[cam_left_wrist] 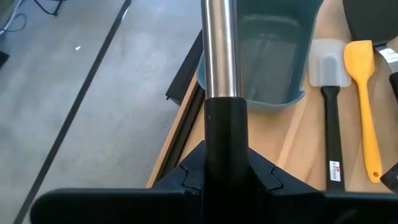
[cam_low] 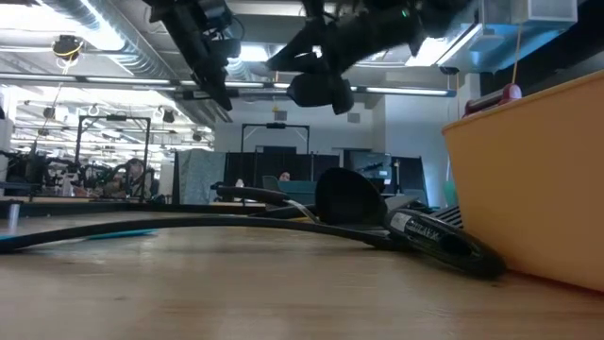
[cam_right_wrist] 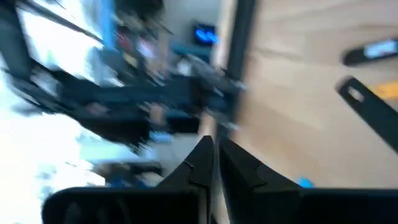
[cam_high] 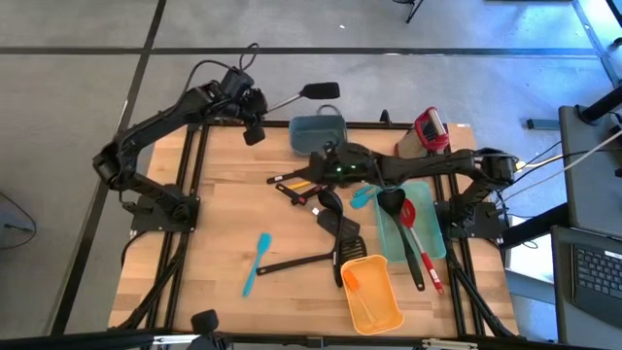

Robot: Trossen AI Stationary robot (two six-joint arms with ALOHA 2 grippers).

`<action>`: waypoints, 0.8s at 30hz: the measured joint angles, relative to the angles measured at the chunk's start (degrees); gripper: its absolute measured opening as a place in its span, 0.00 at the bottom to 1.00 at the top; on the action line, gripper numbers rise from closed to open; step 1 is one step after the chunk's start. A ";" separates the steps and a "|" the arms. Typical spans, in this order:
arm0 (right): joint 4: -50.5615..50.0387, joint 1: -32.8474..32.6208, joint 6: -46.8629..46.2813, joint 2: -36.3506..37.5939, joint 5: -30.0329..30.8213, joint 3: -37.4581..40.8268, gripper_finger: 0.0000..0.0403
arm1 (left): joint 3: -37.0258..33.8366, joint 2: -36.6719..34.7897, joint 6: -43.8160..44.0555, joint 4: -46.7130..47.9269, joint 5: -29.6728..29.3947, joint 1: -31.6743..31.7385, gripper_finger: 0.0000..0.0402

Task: Pick & Place Kitchen Items
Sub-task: Put the large black spatula into the blue bin

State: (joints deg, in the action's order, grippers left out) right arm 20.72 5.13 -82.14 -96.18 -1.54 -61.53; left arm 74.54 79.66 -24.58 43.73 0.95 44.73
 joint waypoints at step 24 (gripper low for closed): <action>27.21 1.08 -1.24 -1.22 29.11 11.07 0.07 | -0.03 4.71 26.57 7.67 50.98 3.97 0.11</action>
State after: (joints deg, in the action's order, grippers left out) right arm 47.93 6.21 -83.37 -97.41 27.57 -50.46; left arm 74.52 84.37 1.99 51.40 51.93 48.70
